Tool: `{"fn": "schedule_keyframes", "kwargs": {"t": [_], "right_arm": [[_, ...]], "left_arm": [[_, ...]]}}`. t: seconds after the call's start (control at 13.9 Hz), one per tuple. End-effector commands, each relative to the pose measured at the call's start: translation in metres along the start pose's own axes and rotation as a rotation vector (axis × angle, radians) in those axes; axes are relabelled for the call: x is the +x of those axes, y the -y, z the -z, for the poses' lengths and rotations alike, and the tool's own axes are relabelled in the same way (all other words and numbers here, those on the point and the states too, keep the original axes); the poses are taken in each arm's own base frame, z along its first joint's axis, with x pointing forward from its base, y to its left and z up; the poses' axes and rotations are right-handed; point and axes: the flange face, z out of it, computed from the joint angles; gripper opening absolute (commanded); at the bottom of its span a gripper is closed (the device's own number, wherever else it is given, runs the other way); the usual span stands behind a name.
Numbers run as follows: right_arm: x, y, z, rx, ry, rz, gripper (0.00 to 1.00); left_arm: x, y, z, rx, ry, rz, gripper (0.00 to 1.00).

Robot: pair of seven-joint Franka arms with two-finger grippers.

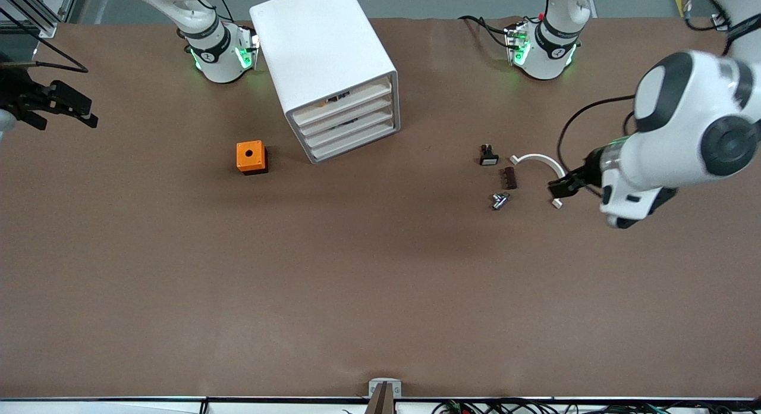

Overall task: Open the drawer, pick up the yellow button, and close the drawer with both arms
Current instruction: 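Reach the left gripper to the cabinet's drawer handle and grasp it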

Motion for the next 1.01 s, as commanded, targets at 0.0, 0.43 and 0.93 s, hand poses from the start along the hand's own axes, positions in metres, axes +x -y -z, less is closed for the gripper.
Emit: {"fn": "schedule_keyframes", "kwargs": {"t": [0.0,0.43,0.93], "right_arm": [[-0.005,0.001,0.005,0.002,-0.014,-0.011,1.0],[-0.004,0.002,0.005,-0.003,-0.024,0.009,1.0],[-0.002,0.013,0.007,-0.04,-0.036,0.058,1.0]], "left_arm": [[-0.016,-0.055,-0.035,0.043,0.042,0.226,1.0],[-0.107,-0.137,-0.108,0.158,0.241,0.758,1.0],[-0.165,-0.186,-0.182,0.432,0.628,1.157,0.68]]}}
